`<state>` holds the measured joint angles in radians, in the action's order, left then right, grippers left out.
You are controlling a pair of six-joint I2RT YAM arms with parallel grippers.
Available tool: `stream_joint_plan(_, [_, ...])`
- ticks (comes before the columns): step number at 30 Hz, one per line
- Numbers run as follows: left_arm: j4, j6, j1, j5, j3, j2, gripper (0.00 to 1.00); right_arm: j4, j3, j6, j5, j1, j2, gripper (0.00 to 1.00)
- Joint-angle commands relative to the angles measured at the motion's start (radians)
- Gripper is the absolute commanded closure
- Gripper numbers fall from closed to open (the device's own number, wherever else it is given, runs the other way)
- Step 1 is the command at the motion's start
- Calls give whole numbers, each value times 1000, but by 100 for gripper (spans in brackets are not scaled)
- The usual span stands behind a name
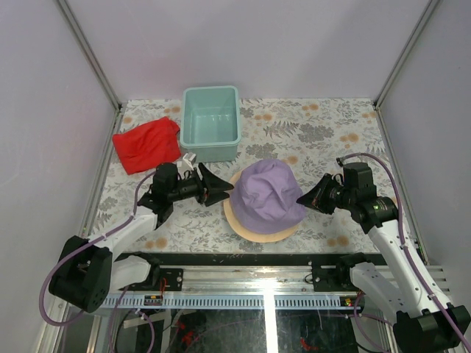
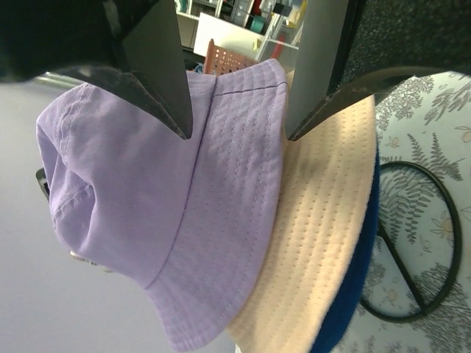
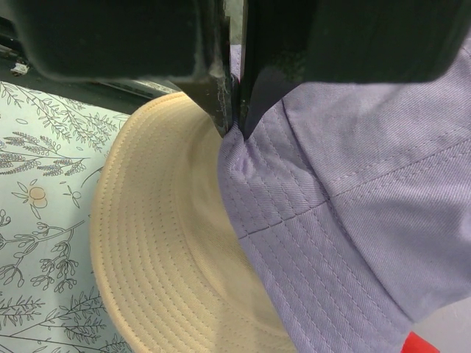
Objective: Stack the hats
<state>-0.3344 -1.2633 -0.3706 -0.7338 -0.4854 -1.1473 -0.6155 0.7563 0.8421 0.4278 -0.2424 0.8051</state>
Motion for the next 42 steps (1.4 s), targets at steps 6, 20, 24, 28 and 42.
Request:
stream_joint_plan(6, [-164,-62,-60,5,28,-31,47,37,19,21,-16,-5,-20,99])
stream_joint_plan(20, [-212,-92,-79,26,51,-21,78,35,6,34,-17,-6,-40,99])
stream_joint_plan(24, [-219,-84,-83,30,62,-36,96,33,2,33,-16,-6,-41,99])
stream_joint_plan(28, [-159,-34,-83,37,82,-28,100,28,-16,31,-22,-6,-45,99])
stream_joint_plan(42, [18,251,7,-15,17,-215,100,100,-224,-13,-117,-5,-40,99])
